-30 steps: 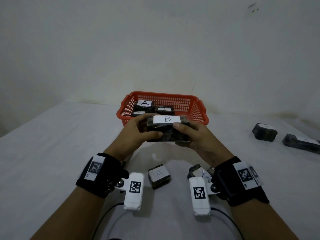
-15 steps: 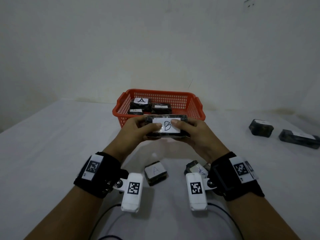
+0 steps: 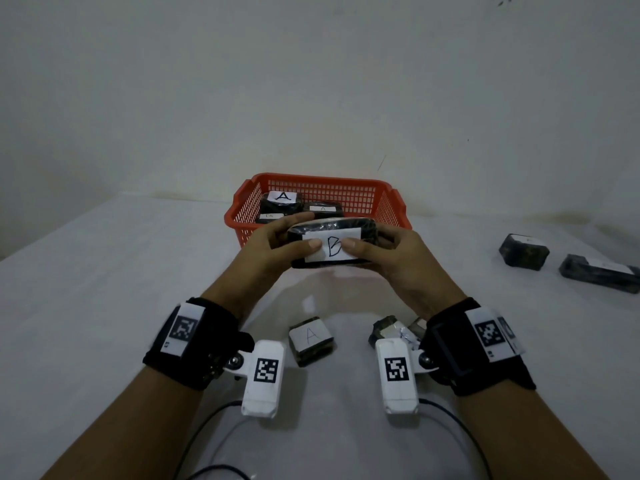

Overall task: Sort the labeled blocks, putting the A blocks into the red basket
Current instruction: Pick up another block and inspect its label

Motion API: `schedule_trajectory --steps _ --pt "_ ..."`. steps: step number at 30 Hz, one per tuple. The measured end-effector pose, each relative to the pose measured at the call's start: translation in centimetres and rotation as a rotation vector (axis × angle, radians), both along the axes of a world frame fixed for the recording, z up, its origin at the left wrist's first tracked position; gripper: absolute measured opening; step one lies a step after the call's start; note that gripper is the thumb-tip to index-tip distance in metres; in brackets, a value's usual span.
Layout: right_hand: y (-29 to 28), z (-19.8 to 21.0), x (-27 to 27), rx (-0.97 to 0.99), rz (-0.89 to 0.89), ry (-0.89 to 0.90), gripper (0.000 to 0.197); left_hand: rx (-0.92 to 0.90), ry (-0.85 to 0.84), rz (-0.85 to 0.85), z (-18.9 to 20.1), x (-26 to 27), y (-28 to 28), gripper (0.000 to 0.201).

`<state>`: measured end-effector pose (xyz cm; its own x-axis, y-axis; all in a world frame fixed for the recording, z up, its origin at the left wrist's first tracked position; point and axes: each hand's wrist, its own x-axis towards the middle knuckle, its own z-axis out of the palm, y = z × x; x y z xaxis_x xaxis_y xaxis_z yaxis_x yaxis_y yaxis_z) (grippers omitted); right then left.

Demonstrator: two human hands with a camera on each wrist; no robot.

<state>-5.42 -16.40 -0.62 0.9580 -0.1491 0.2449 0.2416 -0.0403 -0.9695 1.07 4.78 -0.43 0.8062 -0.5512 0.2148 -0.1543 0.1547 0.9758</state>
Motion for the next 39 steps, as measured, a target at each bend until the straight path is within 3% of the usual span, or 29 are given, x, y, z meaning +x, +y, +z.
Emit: schedule_trajectory --steps 7,11,14,15,19,24,34,39 --pt "0.2 0.4 -0.1 0.034 0.07 0.074 0.052 0.02 -0.11 0.085 0.1 -0.1 0.1 0.059" --pt "0.2 0.4 0.0 0.141 0.041 0.13 0.036 0.035 -0.16 0.048 -0.1 0.0 0.0 0.069" --pt "-0.1 0.0 0.1 0.117 0.016 0.112 0.033 0.048 -0.088 -0.005 -0.3 0.1 -0.1 0.077" --pt "-0.2 -0.1 0.2 0.101 0.008 0.1 0.034 0.063 -0.055 -0.005 -0.3 0.1 -0.2 0.076" --pt "-0.4 -0.2 0.2 0.087 0.016 0.071 0.035 0.054 -0.022 0.071 -0.2 -0.3 -0.5 0.039" --pt "-0.4 -0.2 0.2 0.071 0.03 0.073 0.053 0.073 -0.038 0.057 -0.3 -0.3 -0.5 0.035" --pt "-0.4 -0.5 0.2 0.002 0.024 0.047 0.055 0.031 0.0 0.066 -0.3 0.2 -0.2 0.056" --pt "-0.3 -0.5 0.1 -0.007 0.029 0.042 0.06 0.07 -0.104 0.1 -0.3 0.4 0.2 0.042"
